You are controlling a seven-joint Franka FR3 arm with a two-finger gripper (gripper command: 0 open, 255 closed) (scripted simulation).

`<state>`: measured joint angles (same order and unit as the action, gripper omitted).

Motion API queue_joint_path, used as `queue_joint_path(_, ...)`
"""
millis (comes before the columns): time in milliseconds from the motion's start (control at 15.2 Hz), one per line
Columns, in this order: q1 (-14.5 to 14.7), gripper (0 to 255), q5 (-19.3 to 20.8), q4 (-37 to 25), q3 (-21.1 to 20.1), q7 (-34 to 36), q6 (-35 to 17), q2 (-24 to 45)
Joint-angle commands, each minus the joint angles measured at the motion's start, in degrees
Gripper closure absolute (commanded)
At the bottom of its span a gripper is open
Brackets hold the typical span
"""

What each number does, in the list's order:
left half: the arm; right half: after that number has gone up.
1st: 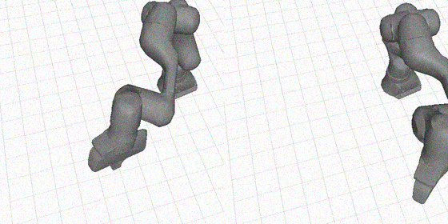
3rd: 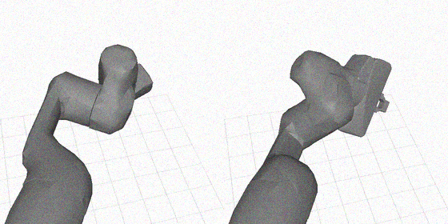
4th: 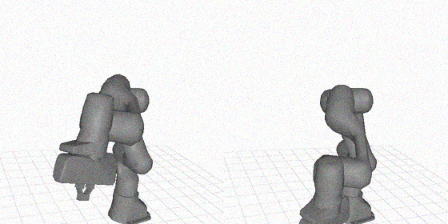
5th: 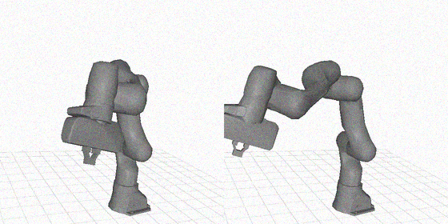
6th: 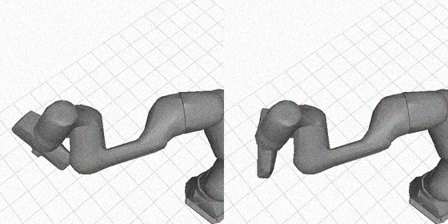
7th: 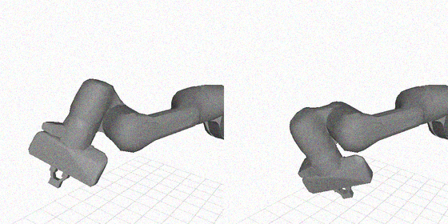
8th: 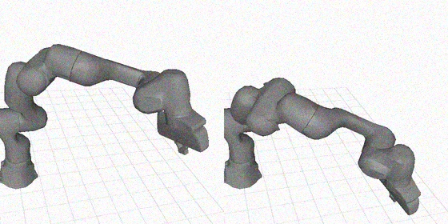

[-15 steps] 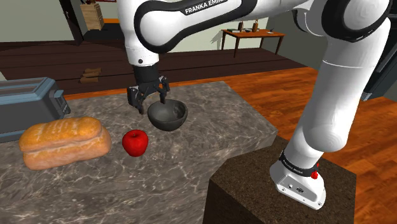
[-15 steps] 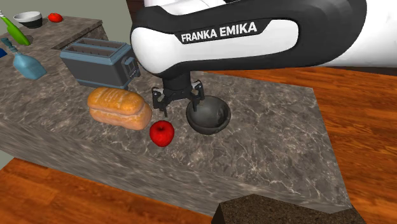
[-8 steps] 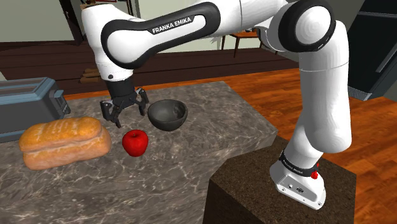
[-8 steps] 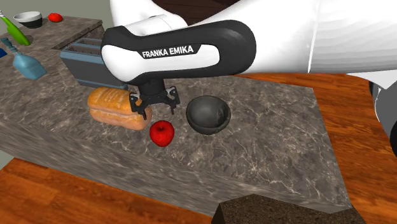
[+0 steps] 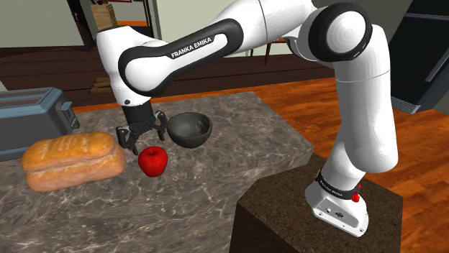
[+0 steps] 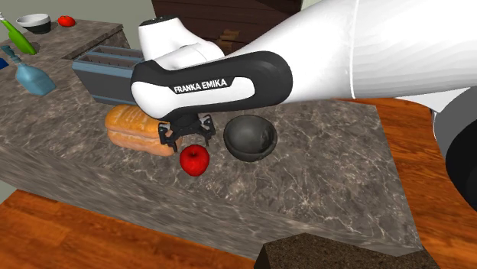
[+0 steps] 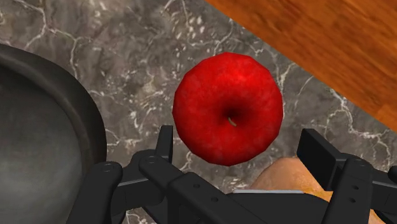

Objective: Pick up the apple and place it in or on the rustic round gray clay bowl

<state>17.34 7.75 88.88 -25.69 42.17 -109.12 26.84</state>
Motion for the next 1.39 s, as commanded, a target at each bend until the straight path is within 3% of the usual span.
queue_joint_path(0,0.04,0,0.05,0.43,0.01,0.11,-0.50,0.05)
queue_joint_path(396,0.04,0,0.05,0.42,0.01,0.10,-0.49,0.05)
queue_joint_path(462,0.04,255,0.05,0.42,0.01,0.10,-0.49,0.05)
queue_joint_path(1056,0.04,255,0.05,0.42,0.01,0.10,-0.49,0.05)
queue_joint_path(1320,0.03,255,-0.34,-1.50,-0.22,-0.03,2.18,-0.78)
